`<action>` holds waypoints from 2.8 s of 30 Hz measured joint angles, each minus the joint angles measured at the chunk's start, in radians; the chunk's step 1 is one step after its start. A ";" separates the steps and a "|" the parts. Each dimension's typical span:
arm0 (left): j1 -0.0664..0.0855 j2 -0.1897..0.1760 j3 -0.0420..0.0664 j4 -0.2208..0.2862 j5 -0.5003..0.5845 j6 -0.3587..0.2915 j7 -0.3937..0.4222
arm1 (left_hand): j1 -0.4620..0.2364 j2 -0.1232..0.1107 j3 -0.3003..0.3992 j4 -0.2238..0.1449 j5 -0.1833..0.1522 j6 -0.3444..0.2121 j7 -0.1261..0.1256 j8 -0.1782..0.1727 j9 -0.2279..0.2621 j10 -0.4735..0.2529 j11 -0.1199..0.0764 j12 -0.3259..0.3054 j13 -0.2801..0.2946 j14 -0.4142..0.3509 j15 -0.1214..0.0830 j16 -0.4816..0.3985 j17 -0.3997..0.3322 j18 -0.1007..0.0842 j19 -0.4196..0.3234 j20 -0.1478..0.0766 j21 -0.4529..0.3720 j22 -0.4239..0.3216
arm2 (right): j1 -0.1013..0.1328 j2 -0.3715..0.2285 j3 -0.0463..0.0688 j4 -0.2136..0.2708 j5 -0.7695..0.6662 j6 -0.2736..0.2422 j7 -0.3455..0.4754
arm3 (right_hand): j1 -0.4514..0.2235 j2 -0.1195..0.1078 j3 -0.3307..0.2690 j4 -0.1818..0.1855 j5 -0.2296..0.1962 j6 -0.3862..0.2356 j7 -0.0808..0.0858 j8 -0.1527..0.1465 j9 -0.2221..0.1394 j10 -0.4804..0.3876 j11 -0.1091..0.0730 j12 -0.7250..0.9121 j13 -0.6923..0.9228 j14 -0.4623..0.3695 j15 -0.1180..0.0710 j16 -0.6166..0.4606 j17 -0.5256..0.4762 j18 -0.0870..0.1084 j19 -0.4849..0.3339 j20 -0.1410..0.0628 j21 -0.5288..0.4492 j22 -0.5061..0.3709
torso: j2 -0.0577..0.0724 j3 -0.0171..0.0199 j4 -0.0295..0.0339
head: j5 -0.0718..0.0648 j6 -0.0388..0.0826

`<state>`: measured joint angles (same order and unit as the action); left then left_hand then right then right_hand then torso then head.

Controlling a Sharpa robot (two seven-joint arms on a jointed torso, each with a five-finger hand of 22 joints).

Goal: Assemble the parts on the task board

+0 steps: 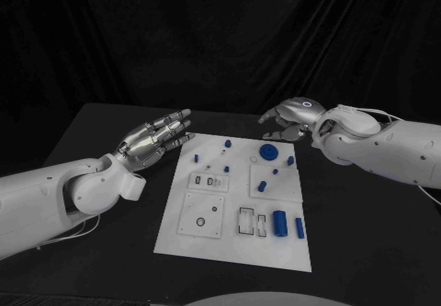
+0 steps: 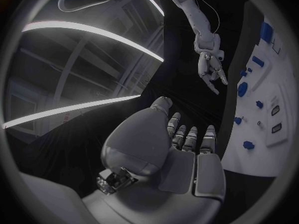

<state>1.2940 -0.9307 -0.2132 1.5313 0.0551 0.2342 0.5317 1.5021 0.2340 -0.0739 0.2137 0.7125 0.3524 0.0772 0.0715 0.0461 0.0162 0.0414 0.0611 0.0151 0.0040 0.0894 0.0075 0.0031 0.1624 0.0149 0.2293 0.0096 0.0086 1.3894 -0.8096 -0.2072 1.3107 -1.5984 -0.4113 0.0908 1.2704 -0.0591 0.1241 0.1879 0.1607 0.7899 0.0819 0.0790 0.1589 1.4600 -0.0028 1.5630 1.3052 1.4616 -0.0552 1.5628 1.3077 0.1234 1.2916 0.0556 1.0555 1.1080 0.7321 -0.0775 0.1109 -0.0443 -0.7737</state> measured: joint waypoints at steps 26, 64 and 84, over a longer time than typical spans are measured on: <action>-0.004 0.002 0.000 -0.006 0.000 0.013 -0.008 | 0.000 0.000 0.003 -0.003 0.000 0.000 0.000 0.000 0.000 0.000 0.000 0.000 0.000 0.000 0.000 0.000 0.000 0.000 0.000 0.000 0.000 0.000 | -0.067 0.002 -0.001 -0.037 0.016 0.115 -0.111 | -0.021 -0.008 -0.009 0.034 0.072 -0.006 -0.002 -0.004 -0.001 0.005 -0.005 0.004 0.003 0.007 -0.007 0.005 0.000 -0.030 0.084 -0.014 0.163 0.165 | -0.001 -0.0012 -0.0086 | 0.012 -0.014; -0.009 0.005 0.000 -0.014 0.000 0.026 -0.012 | 0.000 0.000 0.008 -0.003 0.000 0.000 0.000 0.000 0.000 0.000 0.000 0.000 0.000 0.000 0.000 0.000 0.000 0.000 0.000 0.000 0.000 0.000 | -0.092 0.071 0.009 -0.095 0.023 0.152 -0.120 | 0.054 -0.012 0.027 -0.064 0.217 0.076 -0.005 0.104 0.115 0.004 -0.005 0.004 0.002 0.004 -0.010 0.005 0.000 -0.030 0.084 -0.014 0.160 0.196 | -0.005 -0.0035 -0.0070 | 0.009 -0.019; -0.013 -0.002 0.000 -0.014 0.000 0.032 -0.013 | 0.000 0.000 0.012 -0.007 0.000 0.000 0.000 0.000 0.000 0.000 0.000 0.000 0.000 0.000 0.000 0.000 0.000 0.000 0.000 0.000 0.000 0.000 | -0.094 0.052 0.004 -0.042 -0.018 0.127 -0.110 | 0.068 -0.028 0.091 -0.119 0.489 0.064 -0.004 0.124 0.047 0.004 -0.005 0.004 0.002 0.004 -0.017 0.005 0.000 -0.030 0.093 -0.020 0.160 0.200 | -0.004 -0.0026 -0.0081 | 0.015 -0.010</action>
<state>1.2809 -0.9327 -0.2131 1.5176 0.0548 0.2662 0.5186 1.5021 0.2340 -0.0614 0.2067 0.7125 0.3522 0.0770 0.0714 0.0456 0.0161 0.0411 0.0609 0.0150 0.0040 0.0894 0.0074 0.0032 0.1624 0.0149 0.2293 0.0096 0.0082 1.2957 -0.7579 -0.2036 1.2689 -1.6160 -0.2845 -0.0194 1.3380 -0.0875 0.2151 0.0694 0.6501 0.8538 0.0779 0.2028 0.2056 1.4644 -0.0077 1.5673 1.3073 1.4660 -0.0724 1.5681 1.3075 0.0937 1.3849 0.0357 1.2158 1.3080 0.7279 -0.0801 0.1028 -0.0293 -0.7842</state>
